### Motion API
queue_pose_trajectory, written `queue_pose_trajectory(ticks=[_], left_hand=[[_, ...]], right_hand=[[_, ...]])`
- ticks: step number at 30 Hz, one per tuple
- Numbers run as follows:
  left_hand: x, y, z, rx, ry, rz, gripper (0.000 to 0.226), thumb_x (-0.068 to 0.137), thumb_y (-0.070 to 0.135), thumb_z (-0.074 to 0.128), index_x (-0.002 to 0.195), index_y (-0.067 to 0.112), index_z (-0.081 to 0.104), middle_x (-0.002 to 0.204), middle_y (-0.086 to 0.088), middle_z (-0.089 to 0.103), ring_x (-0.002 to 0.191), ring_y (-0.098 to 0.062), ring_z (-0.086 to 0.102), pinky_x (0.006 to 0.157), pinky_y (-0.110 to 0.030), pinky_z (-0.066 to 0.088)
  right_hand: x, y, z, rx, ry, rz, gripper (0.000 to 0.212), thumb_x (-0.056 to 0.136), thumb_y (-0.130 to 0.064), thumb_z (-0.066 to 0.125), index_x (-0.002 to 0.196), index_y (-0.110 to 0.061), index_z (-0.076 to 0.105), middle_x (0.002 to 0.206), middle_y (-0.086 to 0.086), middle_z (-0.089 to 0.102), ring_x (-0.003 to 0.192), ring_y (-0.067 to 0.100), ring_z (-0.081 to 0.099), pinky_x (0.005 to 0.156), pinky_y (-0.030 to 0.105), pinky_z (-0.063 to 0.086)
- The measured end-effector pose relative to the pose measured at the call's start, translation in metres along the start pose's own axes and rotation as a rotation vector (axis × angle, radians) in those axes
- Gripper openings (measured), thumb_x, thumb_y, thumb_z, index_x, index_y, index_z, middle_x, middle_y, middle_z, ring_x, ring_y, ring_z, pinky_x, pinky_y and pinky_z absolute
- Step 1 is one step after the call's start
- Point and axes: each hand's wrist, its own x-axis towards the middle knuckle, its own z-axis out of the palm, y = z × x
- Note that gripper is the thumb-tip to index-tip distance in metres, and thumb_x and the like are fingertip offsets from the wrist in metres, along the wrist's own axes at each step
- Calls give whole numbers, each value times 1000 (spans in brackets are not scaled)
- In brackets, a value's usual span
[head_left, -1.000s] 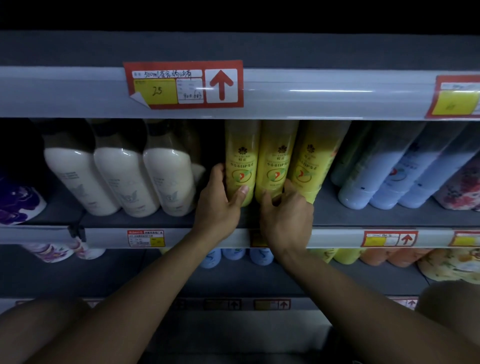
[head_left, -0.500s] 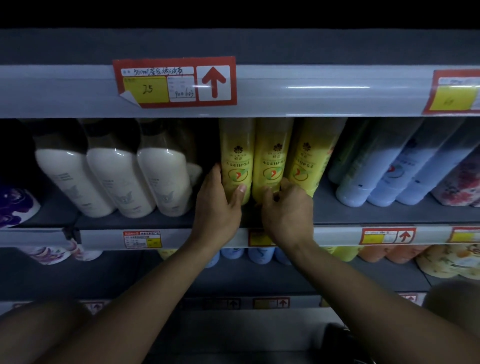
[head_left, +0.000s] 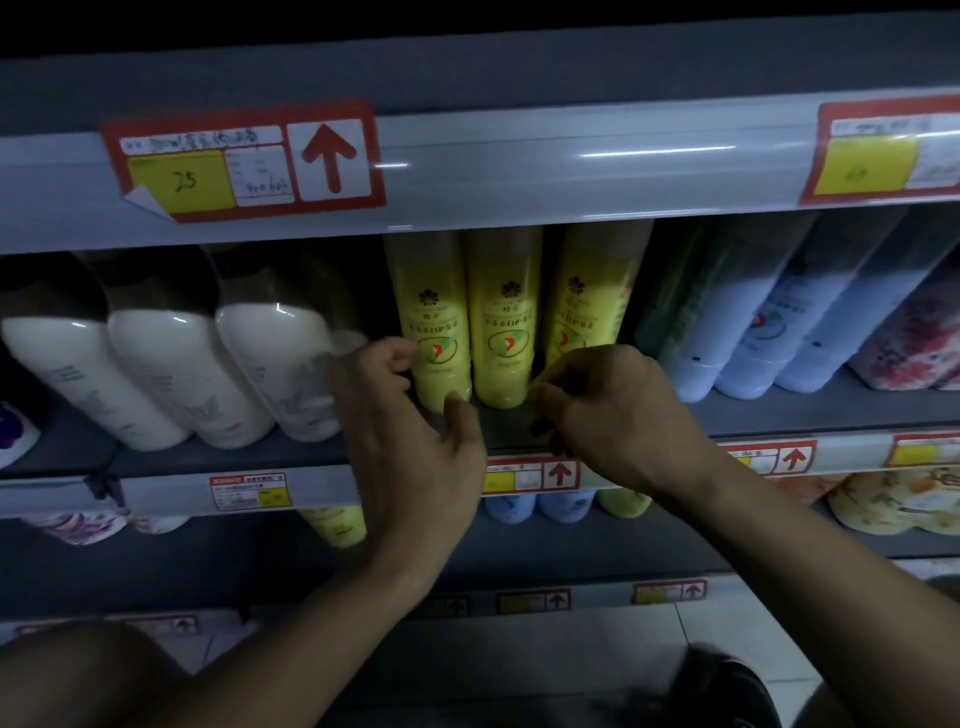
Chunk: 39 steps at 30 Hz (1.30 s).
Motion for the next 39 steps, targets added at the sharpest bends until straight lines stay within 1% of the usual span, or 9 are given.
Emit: queue_pose_trajectory(ticks=[3, 7, 11, 13, 20, 25, 29, 35, 39], left_hand=[[-4, 16, 9, -49, -109, 84, 36, 85, 11, 71, 116, 17, 54, 113, 5, 51, 96, -7, 51, 83, -19, 45], [-7, 31, 33, -67, -217, 169, 29, 93, 16, 69, 120, 19, 58, 106, 8, 53, 86, -11, 58, 70, -35, 54], [-13, 51, 60, -67, -188, 80, 40, 94, 28, 73, 131, 21, 57, 102, 15, 66, 76, -5, 64, 69, -34, 56], [-19, 57, 72, -66, -168, -23, 47, 94, 36, 73, 135, 23, 55, 94, 15, 69, 71, -5, 66, 70, -39, 58], [-27, 62, 97, 12, -38, -165, 54, 93, 46, 73, 138, 20, 61, 73, 19, 65, 72, -6, 66, 70, -33, 55], [-22, 65, 114, 20, -54, -248, 36, 91, 46, 73, 113, 19, 69, 60, 12, 66, 67, -12, 68, 66, -35, 56], [-24, 78, 119, 24, -40, -329, 27, 88, 45, 73, 103, 24, 67, 73, 8, 73, 76, -17, 71, 65, -29, 49], [-26, 81, 117, -17, 49, -428, 43, 80, 46, 82, 114, 24, 67, 87, 6, 76, 87, -22, 71, 68, -28, 45], [-27, 77, 114, -30, 89, -428, 54, 74, 52, 87, 110, 23, 60, 88, 4, 75, 85, -20, 70, 66, -28, 41]], right_hand=[[-3, 9, -10, -48, 68, -9, 17, 89, -27, 63, 76, -22, 74, 71, -5, 75, 68, 12, 71, 70, 41, 60], [-7, 30, -24, -27, 240, 10, 14, 86, -28, 62, 76, -24, 71, 70, -8, 73, 69, 13, 71, 68, 39, 59], [-10, 54, -32, 97, 516, 59, 3, 90, -30, 66, 91, -27, 65, 72, -10, 70, 70, 6, 66, 68, 30, 52], [-11, 65, -35, 129, 575, 93, 14, 92, -30, 68, 103, -25, 61, 76, -12, 67, 74, 6, 62, 72, 30, 47], [-13, 82, -39, 119, 614, 139, 34, 92, -32, 72, 118, -19, 53, 73, -17, 63, 85, 21, 68, 74, 38, 50], [-11, 82, -31, 140, 664, 255, 48, 93, -38, 70, 134, -19, 56, 83, -11, 71, 97, 25, 71, 85, 43, 55], [-5, 77, -19, 160, 704, 335, 53, 91, -43, 68, 138, -22, 56, 102, 5, 77, 105, 31, 70, 90, 45, 55], [-5, 78, -18, 194, 711, 335, 40, 90, -40, 70, 123, -24, 53, 91, 3, 74, 96, 31, 69, 81, 40, 49], [-6, 78, -18, 192, 693, 322, 47, 88, -47, 73, 121, -25, 50, 91, 2, 72, 95, 31, 69, 82, 43, 53]])
